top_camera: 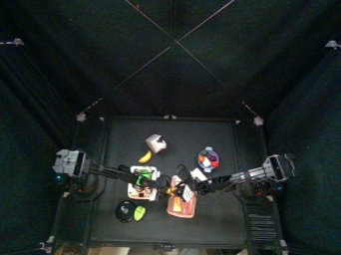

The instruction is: Assemble corn

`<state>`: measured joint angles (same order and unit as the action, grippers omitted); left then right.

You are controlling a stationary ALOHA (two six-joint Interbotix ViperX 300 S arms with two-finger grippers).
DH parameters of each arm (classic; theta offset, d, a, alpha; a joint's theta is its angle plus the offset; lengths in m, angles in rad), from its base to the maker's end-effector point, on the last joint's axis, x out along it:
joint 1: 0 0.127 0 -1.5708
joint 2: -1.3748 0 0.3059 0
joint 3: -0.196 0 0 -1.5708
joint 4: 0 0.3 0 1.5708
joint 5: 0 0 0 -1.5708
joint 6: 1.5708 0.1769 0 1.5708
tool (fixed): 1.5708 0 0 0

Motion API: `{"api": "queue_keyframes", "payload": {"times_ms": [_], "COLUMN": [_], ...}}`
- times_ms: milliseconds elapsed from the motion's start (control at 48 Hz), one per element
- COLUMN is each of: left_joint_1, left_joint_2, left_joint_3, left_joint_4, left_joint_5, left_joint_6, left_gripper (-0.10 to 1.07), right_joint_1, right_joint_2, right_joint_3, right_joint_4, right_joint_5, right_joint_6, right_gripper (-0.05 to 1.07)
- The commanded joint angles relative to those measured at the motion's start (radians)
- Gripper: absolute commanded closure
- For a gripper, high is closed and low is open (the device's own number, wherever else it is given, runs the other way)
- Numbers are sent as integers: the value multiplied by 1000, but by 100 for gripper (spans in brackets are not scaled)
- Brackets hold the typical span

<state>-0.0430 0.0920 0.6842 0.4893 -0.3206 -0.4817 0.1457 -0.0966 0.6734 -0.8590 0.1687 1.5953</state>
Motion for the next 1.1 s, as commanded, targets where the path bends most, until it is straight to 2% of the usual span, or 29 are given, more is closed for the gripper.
{"api": "queue_keyframes", "payload": {"times_ms": [0,375,708,1083], "left_joint_1": [5,5,5,5], "left_joint_2": [-29,-29,-31,-37], "left_joint_3": [-31,-23,-12,-6], "left_joint_4": [-11,-15,-37,-35], "left_joint_5": [-11,-12,-28,-40], "left_joint_6": [0,-3,0,0], "left_gripper": [21,18,-3,-4], "right_joint_1": [-3,-6,-6,-6], "right_joint_2": [-6,-18,-34,-44], "right_joint_3": [-15,-9,-3,3], "right_joint_4": [0,-2,-3,-3], "right_joint_5": [6,52,52,69], "right_joint_6": [-2,-2,-2,-2], "right_gripper": [39,39,39,39]}}
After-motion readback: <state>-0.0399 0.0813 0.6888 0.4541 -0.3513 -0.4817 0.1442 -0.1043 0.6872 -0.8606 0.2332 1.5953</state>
